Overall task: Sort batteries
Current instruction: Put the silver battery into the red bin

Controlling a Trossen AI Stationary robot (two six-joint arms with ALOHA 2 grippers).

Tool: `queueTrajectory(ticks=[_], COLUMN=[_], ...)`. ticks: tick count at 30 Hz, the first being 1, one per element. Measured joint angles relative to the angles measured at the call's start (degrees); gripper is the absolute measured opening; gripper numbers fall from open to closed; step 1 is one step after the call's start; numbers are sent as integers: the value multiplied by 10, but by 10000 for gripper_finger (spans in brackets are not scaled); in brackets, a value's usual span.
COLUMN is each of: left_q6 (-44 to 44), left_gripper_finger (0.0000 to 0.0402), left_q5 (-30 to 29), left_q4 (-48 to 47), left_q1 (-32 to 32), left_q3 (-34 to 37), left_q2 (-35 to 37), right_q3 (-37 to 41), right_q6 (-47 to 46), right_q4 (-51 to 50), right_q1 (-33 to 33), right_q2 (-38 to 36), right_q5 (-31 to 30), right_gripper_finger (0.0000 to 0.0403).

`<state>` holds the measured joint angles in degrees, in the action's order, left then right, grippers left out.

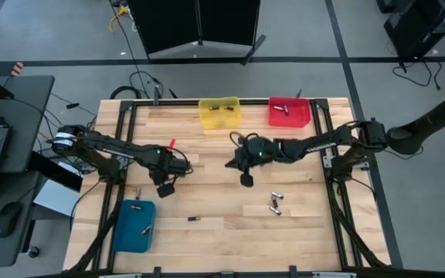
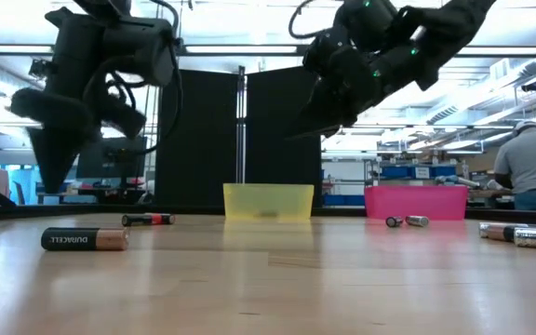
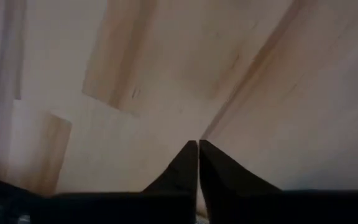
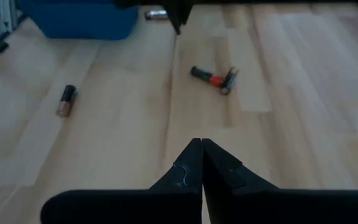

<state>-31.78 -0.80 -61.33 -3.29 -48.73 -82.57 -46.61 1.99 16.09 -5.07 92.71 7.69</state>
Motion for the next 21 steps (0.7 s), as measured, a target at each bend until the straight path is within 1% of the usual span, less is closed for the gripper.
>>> queueTrajectory(ticks=[2,4,7,9,11,15,17,21], left_q6=[-27,-64,-134,-185,-230,-276,-296,-329], left_gripper_finger=[7,11,14,12,9,8,7,7], left_q5=[0,0,7,31,59,103,124,141], left_q4=[-24,-47,-107,-140,-177,-187,-174,-180], left_q1=[4,6,7,7,6,-6,-10,-22], left_q3=[-11,-22,-32,-33,-30,-8,8,52], left_q2=[20,41,66,78,82,79,73,71], right_q3=[0,0,0,0,0,0,0,0], right_q6=[16,32,43,49,57,62,66,74], right_q4=[2,4,5,3,4,4,1,-3], right_q1=[-19,-34,-54,-62,-65,-66,-66,-64], right_q2=[0,0,0,0,0,0,0,0], right_q5=[11,31,69,86,90,97,106,120], right_gripper_finger=[12,12,12,12,12,12,12,12])
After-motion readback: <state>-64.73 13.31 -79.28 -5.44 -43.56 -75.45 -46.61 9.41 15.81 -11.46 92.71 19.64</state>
